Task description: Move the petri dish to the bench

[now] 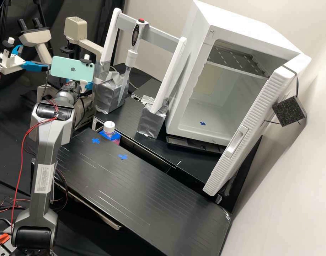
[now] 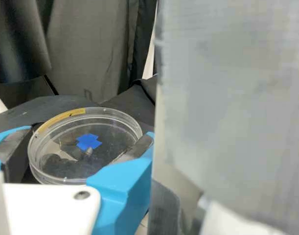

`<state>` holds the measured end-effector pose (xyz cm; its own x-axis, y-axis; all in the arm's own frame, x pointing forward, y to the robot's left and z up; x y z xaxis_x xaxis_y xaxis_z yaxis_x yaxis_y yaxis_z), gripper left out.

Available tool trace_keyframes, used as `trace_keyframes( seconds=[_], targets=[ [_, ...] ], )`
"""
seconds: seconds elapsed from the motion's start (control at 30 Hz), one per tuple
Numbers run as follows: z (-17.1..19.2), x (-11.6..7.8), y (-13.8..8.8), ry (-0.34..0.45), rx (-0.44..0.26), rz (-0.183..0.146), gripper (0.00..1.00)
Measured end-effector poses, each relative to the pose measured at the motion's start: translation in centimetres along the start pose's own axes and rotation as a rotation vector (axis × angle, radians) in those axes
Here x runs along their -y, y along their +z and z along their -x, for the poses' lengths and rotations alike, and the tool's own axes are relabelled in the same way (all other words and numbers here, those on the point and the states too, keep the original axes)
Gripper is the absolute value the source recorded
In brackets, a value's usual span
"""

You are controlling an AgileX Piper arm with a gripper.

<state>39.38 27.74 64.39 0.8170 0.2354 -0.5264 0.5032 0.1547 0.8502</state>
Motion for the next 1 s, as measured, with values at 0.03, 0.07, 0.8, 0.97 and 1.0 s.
trace_keyframes(
  seconds=[0.03, 0.07, 0.8, 0.97, 1.0],
  targets=[
    [0.2, 0.0, 0.0, 0.000, -0.003, 0.000, 0.00],
    [0.5, 0.0, 0.0, -0.005, -0.005, -0.005, 0.00],
    [8.9, 1.1, -3.2, 0.011, -0.168, 0.108, 0.00],
    [9.4, 1.9, -2.8, 0.015, -0.176, 0.144, 0.00],
    [9.5, 2.1, -2.7, 0.010, -0.174, 0.145, 0.00]
  ],
)
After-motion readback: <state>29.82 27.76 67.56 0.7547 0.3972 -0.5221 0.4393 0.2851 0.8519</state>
